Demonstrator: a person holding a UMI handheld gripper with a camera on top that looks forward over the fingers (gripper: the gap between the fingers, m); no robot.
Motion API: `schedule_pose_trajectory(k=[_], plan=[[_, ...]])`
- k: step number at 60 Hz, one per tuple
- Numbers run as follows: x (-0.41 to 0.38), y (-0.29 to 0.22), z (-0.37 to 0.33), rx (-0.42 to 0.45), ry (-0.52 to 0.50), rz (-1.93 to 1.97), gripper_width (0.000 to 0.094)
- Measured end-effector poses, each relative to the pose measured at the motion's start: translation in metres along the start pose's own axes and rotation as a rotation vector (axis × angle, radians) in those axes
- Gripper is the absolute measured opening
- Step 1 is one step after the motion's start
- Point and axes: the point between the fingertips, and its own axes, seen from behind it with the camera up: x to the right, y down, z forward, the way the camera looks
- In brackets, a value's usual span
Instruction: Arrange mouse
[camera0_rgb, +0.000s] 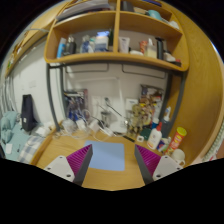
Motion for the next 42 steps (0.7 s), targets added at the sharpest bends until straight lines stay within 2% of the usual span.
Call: schedule_pose_trajectory(k=[12,19,33,42], plan=[[0.076,0.085,0.046,-0.111,0.16,0.03,0.0849],[0.109,0.125,0.08,-0.17,0.204,0.029,0.0847],[0.152,0.175,0.168,-0.263,0.191,0.045,0.0849],[0.176,0.174,0.229,-0.285,0.17,0.028,0.0849]])
